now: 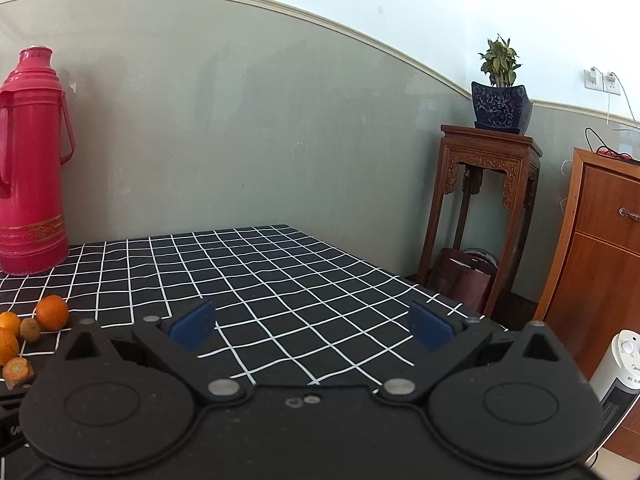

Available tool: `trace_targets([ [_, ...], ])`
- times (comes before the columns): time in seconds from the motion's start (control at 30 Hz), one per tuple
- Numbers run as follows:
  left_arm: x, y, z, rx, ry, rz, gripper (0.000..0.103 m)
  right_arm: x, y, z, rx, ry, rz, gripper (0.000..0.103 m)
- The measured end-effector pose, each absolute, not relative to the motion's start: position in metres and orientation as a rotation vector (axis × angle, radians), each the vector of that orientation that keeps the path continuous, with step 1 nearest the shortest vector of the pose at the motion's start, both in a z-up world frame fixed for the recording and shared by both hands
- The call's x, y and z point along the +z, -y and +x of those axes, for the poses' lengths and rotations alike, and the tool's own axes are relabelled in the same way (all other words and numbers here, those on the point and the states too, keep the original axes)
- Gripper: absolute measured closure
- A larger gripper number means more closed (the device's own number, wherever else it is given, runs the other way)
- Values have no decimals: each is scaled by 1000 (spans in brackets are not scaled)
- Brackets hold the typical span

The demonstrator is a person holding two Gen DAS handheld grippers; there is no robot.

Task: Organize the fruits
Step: 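Grasp the cut carrot chunk with the left tool, then carry the carrot chunk into the red box and open the left tool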

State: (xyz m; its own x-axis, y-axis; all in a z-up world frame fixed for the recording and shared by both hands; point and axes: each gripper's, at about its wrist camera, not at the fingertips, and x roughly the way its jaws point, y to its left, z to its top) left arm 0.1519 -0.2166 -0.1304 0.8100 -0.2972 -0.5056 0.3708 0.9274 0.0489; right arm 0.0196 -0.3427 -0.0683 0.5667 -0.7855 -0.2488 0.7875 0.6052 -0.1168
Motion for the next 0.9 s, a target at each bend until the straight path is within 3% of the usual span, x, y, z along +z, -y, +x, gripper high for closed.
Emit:
trace_targets([
  [0.13, -136, 221, 159, -353, -549, 126, 31, -71, 347, 17, -933, -299, 5, 6],
  [0.2, -139, 222, 163, -353, -570, 114, 51, -71, 349, 17, -933, -302, 10, 6],
  [0.23, -140, 222, 165, -351, -572, 106, 53, -72, 349, 18, -933, -304, 13, 6],
  [0.3, -140, 223, 167, -353, -572, 102, 69, -72, 349, 19, -928, -308, 19, 6],
  [0.63, -127, 208, 160, -323, -480, 147, 69, -71, 340, 27, -891, -315, 19, 6],
  [0.9, -101, 151, 167, -147, -374, 157, 69, -68, 317, 35, -819, -300, 18, 6],
])
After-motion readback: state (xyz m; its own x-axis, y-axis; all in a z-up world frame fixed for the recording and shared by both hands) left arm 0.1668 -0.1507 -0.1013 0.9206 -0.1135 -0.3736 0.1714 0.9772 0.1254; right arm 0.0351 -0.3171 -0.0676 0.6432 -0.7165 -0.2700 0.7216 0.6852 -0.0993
